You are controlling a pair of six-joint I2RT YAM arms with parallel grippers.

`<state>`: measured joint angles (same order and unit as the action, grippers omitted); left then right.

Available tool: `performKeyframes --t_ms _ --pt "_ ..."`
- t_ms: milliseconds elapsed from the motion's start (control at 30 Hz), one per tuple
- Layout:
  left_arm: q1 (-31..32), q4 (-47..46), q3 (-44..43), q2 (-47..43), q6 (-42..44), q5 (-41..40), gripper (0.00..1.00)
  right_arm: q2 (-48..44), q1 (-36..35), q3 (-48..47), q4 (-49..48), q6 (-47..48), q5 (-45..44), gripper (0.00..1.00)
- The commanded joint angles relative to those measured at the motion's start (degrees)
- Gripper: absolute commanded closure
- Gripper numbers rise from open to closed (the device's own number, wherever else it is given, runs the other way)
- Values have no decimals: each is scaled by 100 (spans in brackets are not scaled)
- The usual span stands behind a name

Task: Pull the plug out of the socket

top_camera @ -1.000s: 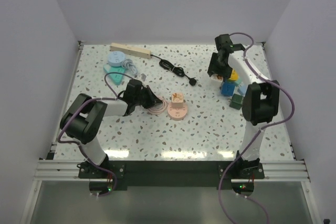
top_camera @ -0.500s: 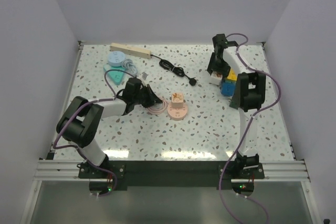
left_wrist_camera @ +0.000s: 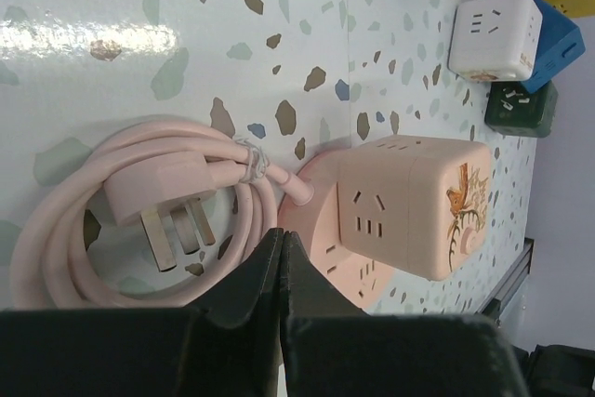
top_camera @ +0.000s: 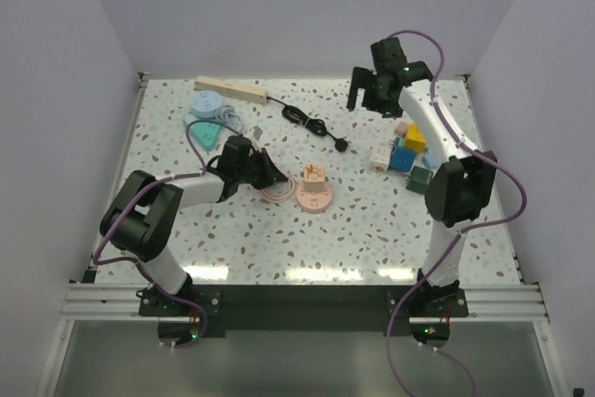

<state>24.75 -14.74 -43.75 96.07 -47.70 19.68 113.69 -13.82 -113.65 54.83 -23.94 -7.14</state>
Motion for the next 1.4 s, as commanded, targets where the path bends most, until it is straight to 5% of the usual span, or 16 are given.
performKeyframes --t_ms 0,267,700,833,1033,1233,1367 --pt "-41 -2 -178 8 121 -61 96 -242 -909 395 107 92 564 1" --pt "-41 85 -55 -194 86 -280 96 47 -1965 668 45 -400 415 1" --pt "-41 51 235 -440 -11 -395 80 425 -2441 1564 -244 -893 238 10" --pt "-23 -187 366 -344 -55 -158 76 558 -2441 1661 -376 -945 502 28" --pt "12 -503 420 -203 -64 272 67 505 -2388 1556 -376 -1042 704 96" --pt "100 -1205 533 -150 -274 782 41 215 -2116 1494 -806 -1595 1284 100" --pt "126 -1400 578 -71 -336 1063 35 119 -1879 1512 -1175 -1903 1688 100"
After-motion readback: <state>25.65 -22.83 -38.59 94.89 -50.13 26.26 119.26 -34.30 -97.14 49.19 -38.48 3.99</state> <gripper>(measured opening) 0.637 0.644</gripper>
